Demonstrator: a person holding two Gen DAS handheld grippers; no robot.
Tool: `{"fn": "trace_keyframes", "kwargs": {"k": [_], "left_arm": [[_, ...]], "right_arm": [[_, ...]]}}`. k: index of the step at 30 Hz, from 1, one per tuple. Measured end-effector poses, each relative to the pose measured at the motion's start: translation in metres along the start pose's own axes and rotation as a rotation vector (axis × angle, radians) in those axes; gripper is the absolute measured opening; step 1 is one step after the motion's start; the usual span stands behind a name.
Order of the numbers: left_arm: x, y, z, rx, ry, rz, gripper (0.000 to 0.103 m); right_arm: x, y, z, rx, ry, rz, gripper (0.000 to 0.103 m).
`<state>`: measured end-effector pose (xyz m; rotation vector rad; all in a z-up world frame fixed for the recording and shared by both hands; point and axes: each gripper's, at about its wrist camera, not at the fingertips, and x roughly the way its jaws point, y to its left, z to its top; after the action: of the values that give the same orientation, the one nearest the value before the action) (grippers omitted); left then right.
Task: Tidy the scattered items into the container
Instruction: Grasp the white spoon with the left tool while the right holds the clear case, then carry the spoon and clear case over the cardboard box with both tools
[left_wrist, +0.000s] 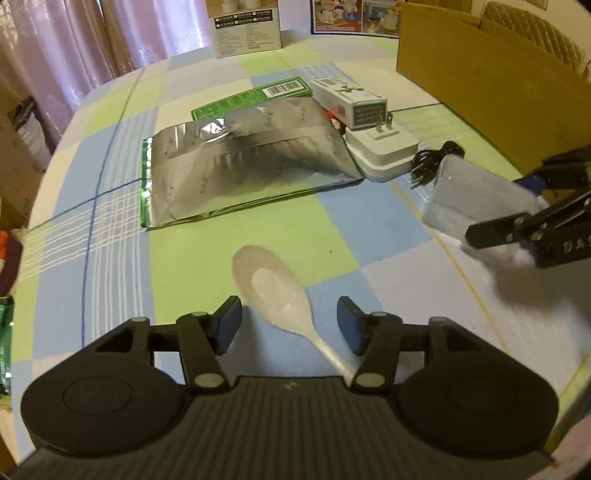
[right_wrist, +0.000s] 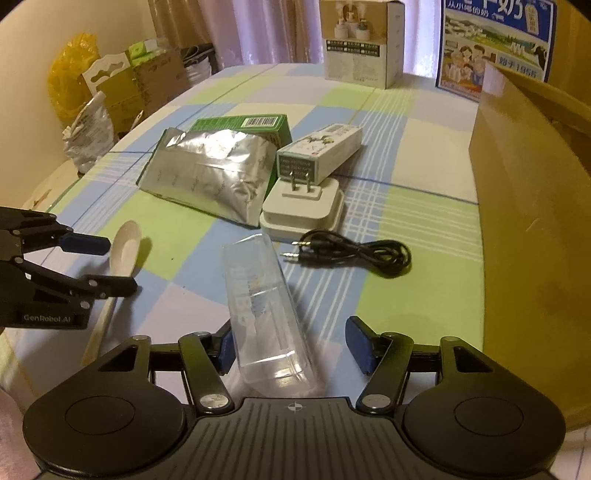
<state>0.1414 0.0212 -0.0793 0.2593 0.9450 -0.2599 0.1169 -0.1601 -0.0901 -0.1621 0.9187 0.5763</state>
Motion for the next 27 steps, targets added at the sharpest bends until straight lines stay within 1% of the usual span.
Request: {"fn": "trace_keyframes", "kwargs": {"k": [3, 7, 9, 10, 11, 12, 13, 14, 16, 19, 22, 27], "left_arm": [[0.001, 0.004, 0.001, -0.010, -0.014, 0.032, 0.052], [0.007, 0.010, 0.005, -0.067, -0.018, 0.039, 0.051], [0.010, 0.010, 0.008, -0.073, -0.026, 0.032, 0.044], [0.010, 0.009, 0.009, -0.074, -0.030, 0.021, 0.036], [0.011, 0.008, 0.010, -0.068, -0.031, 0.009, 0.028], [0.011, 0.006, 0.011, -0.051, -0.033, -0.006, 0.024], [0.011, 0.004, 0.011, -0.031, -0.036, -0.024, 0.016], [0.010, 0.003, 0.011, -0.013, -0.038, -0.049, 0.012], [0.007, 0.000, 0.010, 0.017, -0.051, -0.111, 0.011], [0.004, -0.006, 0.006, 0.057, -0.051, -0.141, 0.009], [0.001, -0.008, 0.001, 0.053, -0.054, -0.143, 0.005], [0.001, -0.007, 0.003, 0.031, -0.037, -0.133, 0.005]], "right_arm": [[-0.001, -0.003, 0.001, 0.024, -0.014, 0.008, 0.058], [-0.002, -0.003, 0.001, 0.033, -0.030, 0.012, 0.058], [-0.001, -0.005, 0.001, 0.039, -0.022, 0.023, 0.058], [-0.001, -0.005, 0.001, 0.043, -0.018, 0.030, 0.058], [-0.001, -0.005, 0.000, 0.046, -0.012, 0.038, 0.052], [0.000, -0.006, 0.000, 0.054, -0.007, 0.051, 0.046], [0.000, -0.007, 0.000, 0.073, -0.003, 0.078, 0.035], [0.000, -0.009, 0.000, 0.094, -0.002, 0.096, 0.031], [0.000, -0.011, 0.000, 0.111, -0.004, 0.108, 0.030], [-0.002, -0.009, 0.000, 0.109, -0.011, 0.107, 0.029], [-0.004, -0.006, 0.001, 0.087, -0.027, 0.105, 0.029], [-0.003, -0.003, 0.000, 0.068, -0.025, 0.093, 0.029]]}}
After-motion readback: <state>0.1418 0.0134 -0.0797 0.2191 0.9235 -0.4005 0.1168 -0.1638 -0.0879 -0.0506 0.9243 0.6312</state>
